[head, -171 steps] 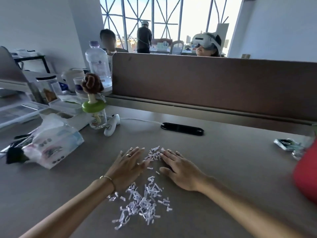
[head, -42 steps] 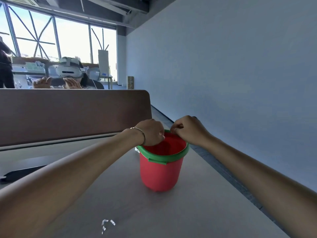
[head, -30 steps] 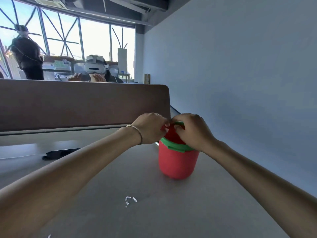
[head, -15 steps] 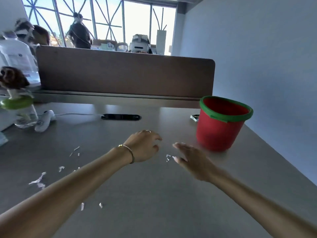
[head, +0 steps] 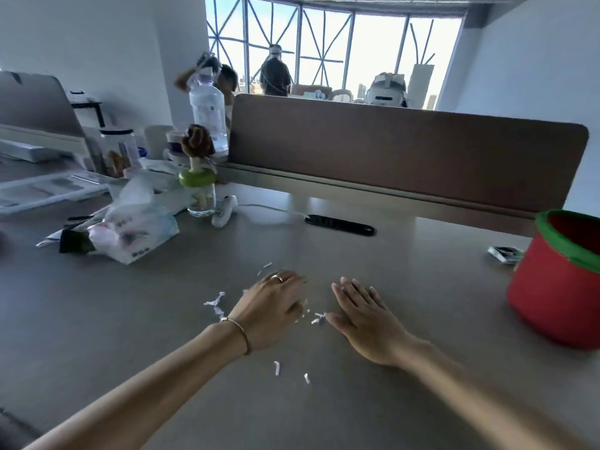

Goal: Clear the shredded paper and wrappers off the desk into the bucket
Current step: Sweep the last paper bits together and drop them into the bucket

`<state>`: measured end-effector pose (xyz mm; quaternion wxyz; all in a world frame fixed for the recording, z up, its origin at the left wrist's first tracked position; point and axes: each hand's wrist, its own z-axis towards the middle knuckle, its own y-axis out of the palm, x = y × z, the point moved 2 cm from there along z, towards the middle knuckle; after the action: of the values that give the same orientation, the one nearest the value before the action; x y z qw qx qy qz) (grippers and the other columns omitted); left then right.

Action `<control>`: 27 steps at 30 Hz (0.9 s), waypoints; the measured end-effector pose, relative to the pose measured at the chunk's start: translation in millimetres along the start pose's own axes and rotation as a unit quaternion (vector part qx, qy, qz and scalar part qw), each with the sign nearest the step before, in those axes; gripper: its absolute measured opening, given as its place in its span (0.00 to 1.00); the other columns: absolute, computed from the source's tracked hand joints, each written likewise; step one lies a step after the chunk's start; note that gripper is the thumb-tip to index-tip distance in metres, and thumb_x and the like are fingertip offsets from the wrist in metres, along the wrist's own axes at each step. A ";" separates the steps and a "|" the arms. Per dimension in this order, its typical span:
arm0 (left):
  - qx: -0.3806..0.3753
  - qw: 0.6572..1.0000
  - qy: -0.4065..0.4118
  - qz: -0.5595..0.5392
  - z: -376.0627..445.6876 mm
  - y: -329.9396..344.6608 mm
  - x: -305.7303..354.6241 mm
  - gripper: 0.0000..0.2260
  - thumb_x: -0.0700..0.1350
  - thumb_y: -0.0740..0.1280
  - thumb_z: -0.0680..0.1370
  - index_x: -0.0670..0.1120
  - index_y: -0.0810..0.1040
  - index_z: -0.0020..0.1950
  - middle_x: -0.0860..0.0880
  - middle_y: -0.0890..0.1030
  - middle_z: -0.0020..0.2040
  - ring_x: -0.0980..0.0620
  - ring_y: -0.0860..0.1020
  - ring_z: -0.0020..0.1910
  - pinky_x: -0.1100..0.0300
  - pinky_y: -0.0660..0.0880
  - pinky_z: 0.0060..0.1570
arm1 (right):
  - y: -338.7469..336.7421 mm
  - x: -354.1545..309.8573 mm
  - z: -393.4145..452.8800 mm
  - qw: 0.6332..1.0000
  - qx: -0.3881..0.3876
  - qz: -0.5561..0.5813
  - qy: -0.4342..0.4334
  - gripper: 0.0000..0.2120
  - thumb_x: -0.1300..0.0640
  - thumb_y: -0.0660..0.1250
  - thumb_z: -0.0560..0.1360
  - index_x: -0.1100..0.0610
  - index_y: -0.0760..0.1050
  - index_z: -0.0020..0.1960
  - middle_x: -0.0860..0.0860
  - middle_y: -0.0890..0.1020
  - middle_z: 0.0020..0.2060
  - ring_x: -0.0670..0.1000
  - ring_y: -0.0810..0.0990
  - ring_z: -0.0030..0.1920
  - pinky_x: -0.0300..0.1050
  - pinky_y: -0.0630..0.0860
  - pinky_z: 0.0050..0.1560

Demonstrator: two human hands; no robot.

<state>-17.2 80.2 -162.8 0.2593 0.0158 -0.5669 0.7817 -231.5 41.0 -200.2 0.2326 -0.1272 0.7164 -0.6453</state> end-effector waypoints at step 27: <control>-0.187 0.973 -0.090 0.098 -38.2 8.8 -46.6 0.48 0.77 0.33 0.68 0.54 0.45 0.83 0.54 0.43 0.83 0.57 0.36 0.80 0.45 0.37 0.78 | -0.1 -29.8 12.0 0.991 0.020 0.028 -0.132 0.48 0.22 0.28 0.69 0.46 0.43 0.82 0.40 0.43 0.81 0.38 0.36 0.79 0.41 0.36 0.79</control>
<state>29.7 94.3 -199.0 0.1279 -0.0182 -0.7225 0.6792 -200.0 45.0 -195.8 0.3459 -0.1863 0.6699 -0.6300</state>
